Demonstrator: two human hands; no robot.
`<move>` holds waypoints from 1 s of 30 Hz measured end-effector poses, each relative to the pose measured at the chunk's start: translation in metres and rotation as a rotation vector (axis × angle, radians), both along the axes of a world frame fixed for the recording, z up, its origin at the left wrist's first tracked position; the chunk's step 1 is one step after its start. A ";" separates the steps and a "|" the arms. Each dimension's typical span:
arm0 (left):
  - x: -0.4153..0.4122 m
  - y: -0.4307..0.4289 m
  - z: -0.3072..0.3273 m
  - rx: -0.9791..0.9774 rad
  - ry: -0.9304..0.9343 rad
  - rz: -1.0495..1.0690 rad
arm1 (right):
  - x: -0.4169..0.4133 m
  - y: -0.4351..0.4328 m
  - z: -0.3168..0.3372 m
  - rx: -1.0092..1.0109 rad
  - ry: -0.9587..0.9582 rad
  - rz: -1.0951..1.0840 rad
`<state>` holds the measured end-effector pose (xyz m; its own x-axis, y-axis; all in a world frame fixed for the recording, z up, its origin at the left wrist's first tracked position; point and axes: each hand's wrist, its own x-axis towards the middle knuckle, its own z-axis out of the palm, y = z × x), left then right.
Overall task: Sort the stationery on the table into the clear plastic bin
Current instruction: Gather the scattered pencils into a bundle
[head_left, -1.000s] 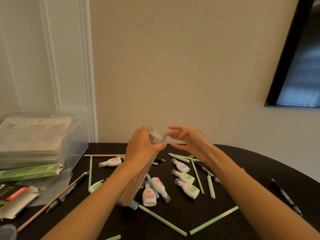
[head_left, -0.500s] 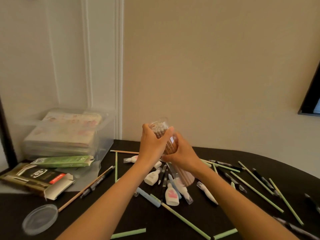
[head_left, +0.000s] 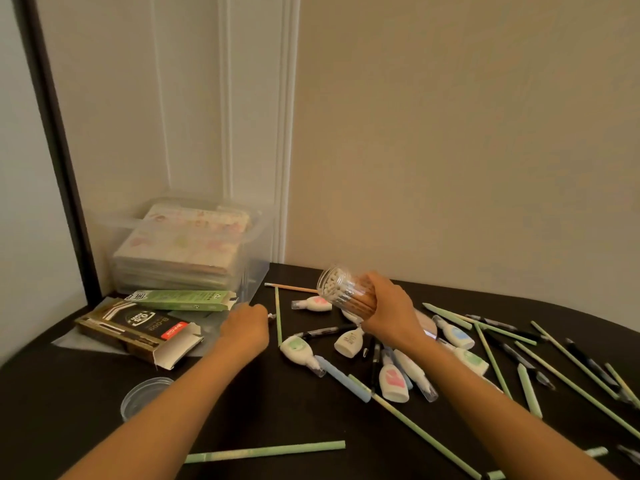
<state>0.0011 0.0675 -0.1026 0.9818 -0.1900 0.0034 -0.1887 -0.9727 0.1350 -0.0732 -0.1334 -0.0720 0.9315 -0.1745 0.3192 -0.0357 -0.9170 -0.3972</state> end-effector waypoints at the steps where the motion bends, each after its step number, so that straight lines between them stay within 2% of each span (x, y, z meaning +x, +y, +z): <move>1: 0.006 0.003 -0.007 -0.004 0.011 -0.001 | 0.004 0.000 -0.002 -0.031 0.015 0.002; 5: 0.017 0.007 -0.020 -0.062 0.011 0.009 | 0.009 -0.001 -0.005 -0.014 0.018 0.011; 11: 0.027 -0.004 -0.020 -0.234 0.154 0.050 | 0.014 -0.007 -0.010 -0.088 0.010 0.026; 15: 0.031 -0.013 -0.014 -0.252 0.147 0.060 | 0.018 -0.013 -0.007 -0.049 -0.010 0.024; 19: 0.036 -0.025 -0.002 -0.262 0.036 0.026 | 0.023 -0.024 -0.004 -0.019 -0.009 0.001; 28: 0.082 -0.086 0.020 -0.500 -0.005 0.088 | 0.047 -0.066 -0.003 -0.030 -0.034 -0.040; 30: 0.096 -0.099 0.017 -0.482 0.015 0.063 | 0.054 -0.077 -0.004 -0.047 -0.034 -0.048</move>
